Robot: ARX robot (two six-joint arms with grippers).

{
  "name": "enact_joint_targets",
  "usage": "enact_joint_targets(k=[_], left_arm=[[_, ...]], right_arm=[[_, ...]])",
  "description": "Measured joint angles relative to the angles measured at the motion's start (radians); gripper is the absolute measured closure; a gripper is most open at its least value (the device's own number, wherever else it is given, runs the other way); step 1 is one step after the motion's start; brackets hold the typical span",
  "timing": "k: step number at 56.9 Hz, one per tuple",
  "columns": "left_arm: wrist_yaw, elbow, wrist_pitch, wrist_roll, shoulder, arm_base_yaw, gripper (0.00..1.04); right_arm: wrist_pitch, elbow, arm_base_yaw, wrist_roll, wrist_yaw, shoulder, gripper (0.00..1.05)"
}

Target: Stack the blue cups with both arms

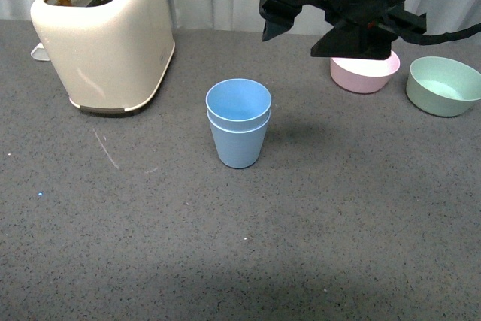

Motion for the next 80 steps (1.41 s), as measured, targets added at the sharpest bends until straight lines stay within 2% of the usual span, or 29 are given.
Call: enact_joint_targets(k=[9, 11, 14, 15, 16, 18, 21, 23, 27, 28, 38, 40, 65, 71, 75, 80], left_arm=[[0.000, 0.000, 0.000, 0.000, 0.000, 0.000, 0.07], [0.000, 0.000, 0.000, 0.000, 0.000, 0.000, 0.07], [0.000, 0.000, 0.000, 0.000, 0.000, 0.000, 0.07], [0.002, 0.000, 0.000, 0.000, 0.000, 0.000, 0.07], [0.002, 0.000, 0.000, 0.000, 0.000, 0.000, 0.07], [-0.001, 0.000, 0.000, 0.000, 0.000, 0.000, 0.07], [-0.002, 0.000, -0.001, 0.000, 0.000, 0.000, 0.07], [-0.003, 0.000, -0.001, 0.000, 0.000, 0.000, 0.07], [-0.002, 0.000, -0.001, 0.000, 0.000, 0.000, 0.07], [-0.002, 0.000, -0.002, 0.000, 0.000, 0.000, 0.07], [-0.001, 0.000, -0.002, 0.000, 0.000, 0.000, 0.07], [-0.001, 0.000, -0.002, 0.000, 0.000, 0.000, 0.07], [-0.002, 0.000, -0.002, 0.000, 0.000, 0.000, 0.07], [-0.002, 0.000, -0.002, 0.000, 0.000, 0.000, 0.07], [-0.002, 0.000, -0.002, 0.000, 0.000, 0.000, 0.07], [-0.002, 0.000, -0.002, 0.000, 0.000, 0.000, 0.07]], right_arm=[[0.000, 0.000, -0.006, 0.000, 0.002, -0.007, 0.13], [0.065, -0.027, -0.001, -0.024, 0.060, -0.007, 0.12], [0.456, -0.200, 0.004, -0.163, 0.335, -0.029, 0.23], [0.484, -0.230, 0.003, -0.172, 0.351, -0.033, 0.25], [0.622, -0.286, 0.001, -0.220, 0.413, -0.043, 0.29], [0.786, -0.371, -0.007, -0.264, 0.467, -0.060, 0.34], [1.022, -0.492, -0.030, -0.324, 0.488, -0.098, 0.43], [1.123, -0.549, -0.047, -0.347, 0.483, -0.132, 0.48], [1.252, -0.640, -0.078, -0.374, 0.465, -0.211, 0.59], [1.285, -0.677, -0.094, -0.383, 0.455, -0.250, 0.64], [1.343, -0.898, -0.169, -0.406, 0.380, -0.396, 1.00], [1.372, -0.936, -0.180, -0.412, 0.368, -0.406, 1.04], [1.260, -1.164, -0.282, -0.411, 0.269, -0.737, 1.04], [1.186, -1.204, -0.303, -0.411, 0.247, -0.851, 1.04], [1.136, -1.223, -0.355, -0.411, 0.179, -0.920, 1.04], [1.067, -1.243, -0.383, -0.411, 0.175, -1.012, 1.04]])
